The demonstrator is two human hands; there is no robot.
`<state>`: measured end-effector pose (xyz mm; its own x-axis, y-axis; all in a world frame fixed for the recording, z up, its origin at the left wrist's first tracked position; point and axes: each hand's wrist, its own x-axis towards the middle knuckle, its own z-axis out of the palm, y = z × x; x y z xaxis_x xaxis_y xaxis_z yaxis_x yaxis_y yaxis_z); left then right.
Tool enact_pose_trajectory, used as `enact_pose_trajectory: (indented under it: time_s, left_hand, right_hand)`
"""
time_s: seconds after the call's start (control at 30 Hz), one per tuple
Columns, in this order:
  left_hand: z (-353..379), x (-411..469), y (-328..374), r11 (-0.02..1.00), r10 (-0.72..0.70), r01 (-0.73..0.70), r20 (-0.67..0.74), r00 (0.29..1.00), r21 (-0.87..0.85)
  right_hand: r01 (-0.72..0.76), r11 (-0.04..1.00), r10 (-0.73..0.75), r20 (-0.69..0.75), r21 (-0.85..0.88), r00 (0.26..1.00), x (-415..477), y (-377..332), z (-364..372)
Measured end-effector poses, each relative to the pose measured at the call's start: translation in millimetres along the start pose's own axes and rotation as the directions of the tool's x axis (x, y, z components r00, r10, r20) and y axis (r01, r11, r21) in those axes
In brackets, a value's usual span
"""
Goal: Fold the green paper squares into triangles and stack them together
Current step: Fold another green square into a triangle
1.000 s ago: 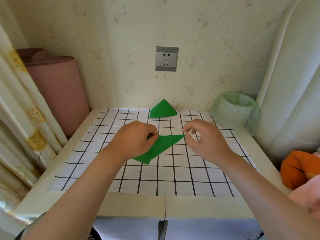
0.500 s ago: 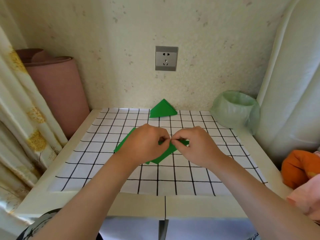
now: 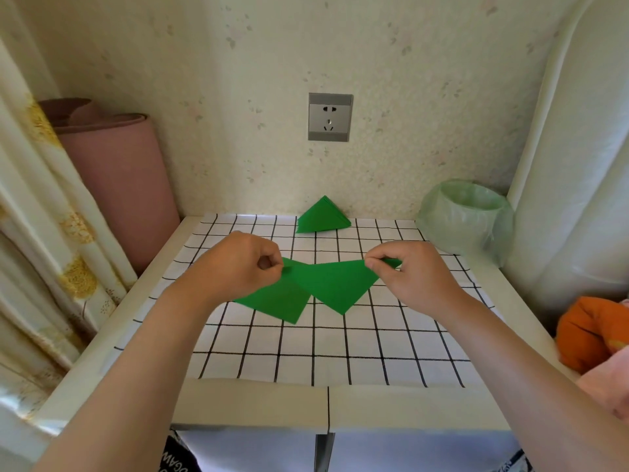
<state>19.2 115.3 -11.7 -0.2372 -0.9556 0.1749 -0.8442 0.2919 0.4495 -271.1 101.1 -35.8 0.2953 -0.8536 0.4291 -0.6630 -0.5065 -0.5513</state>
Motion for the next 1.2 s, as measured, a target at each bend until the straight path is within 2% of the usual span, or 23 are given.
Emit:
enact_pose_trajectory:
  time_s: [0.2, 0.27, 0.33, 0.37, 0.43, 0.53, 0.6, 0.7, 0.73, 0.8, 0.9, 0.97, 1.03, 1.2]
  left_hand:
    - [-13.9, -2.0, -11.5, 0.979, -0.158, 0.166, -0.072, 0.985, 0.118]
    - [-12.6, -2.2, -7.9, 0.987, -0.131, 0.145, -0.169, 0.977, 0.076]
    - [-4.6, -3.6, 9.6, 0.999, -0.049, 0.048, -0.234, 0.971, -0.008]
    - [1.3, -4.7, 21.3, 0.999, -0.005, -0.007, -0.224, 0.975, -0.052]
    - [16.7, -5.5, 40.4, 0.991, 0.072, -0.083, -0.112, 0.991, -0.102]
    - [37.3, -3.8, 50.8, 0.986, 0.125, -0.115, 0.073, 0.990, -0.123]
    - [42.6, -1.8, 49.4, 0.985, 0.109, -0.095, 0.091, 0.990, -0.146]
    - [46.6, 2.4, 41.7, 0.974, 0.013, -0.006, 0.029, 0.999, -0.228]
    - [47.3, 4.1, 40.1, 0.946, -0.044, 0.048, 0.018, 0.999, -0.320]
    - [47.4, 8.3, 41.2, 0.825, -0.196, 0.181, 0.028, 0.980, -0.535]
    - [45.8, 13.4, 47.0, 0.635, -0.371, 0.333, 0.104, 0.923, -0.697]
    - [45.1, 14.3, 48.5, 0.522, -0.388, 0.379, 0.182, 0.903, -0.764]
    - [46.5, 14.6, 46.4, 0.452, -0.373, 0.409, 0.249, 0.894, -0.792]
    - [49.6, 12.5, 47.0, 0.422, -0.331, 0.434, 0.310, 0.891, -0.796]
  right_hand:
    - [-0.040, 0.999, 0.040, 0.002, 0.004, 0.999, -0.9, 3.8, -1.8]
    - [-0.047, 0.998, 0.045, 0.028, 0.042, 0.999, -0.7, 2.5, -3.1]
    - [-0.033, 0.997, 0.027, 0.093, 0.062, 0.995, -1.6, -1.2, -1.9]
    - [-0.020, 0.997, 0.011, 0.128, 0.075, 0.992, -2.2, -3.8, -0.3]
    - [0.005, 0.995, -0.023, 0.179, 0.100, 0.984, -2.9, -9.3, 2.7]
    - [0.021, 0.992, -0.044, 0.186, 0.124, 0.982, -2.6, -16.2, 4.6]
    - [0.017, 0.994, -0.029, 0.112, 0.104, 0.993, -2.4, -17.3, 5.3]
    - [0.066, 0.998, -0.065, -0.062, 0.016, 0.996, -2.5, -17.3, 6.1]
    - [0.102, 0.995, -0.101, -0.106, 0.000, 0.989, -2.2, -17.6, 5.9]
    - [0.161, 0.986, -0.165, -0.161, -0.036, 0.973, -2.0, -18.3, 6.0]
    - [0.176, 0.977, -0.187, -0.088, -0.117, 0.978, -3.8, -17.8, 9.1]
    - [0.171, 0.975, -0.172, 0.004, -0.143, 0.985, -5.9, -13.5, 11.7]
    - [0.159, 0.975, -0.148, 0.077, -0.156, 0.986, -6.6, -8.9, 11.0]
    - [0.068, 0.996, -0.060, 0.125, -0.061, 0.990, -5.9, -7.5, 10.2]
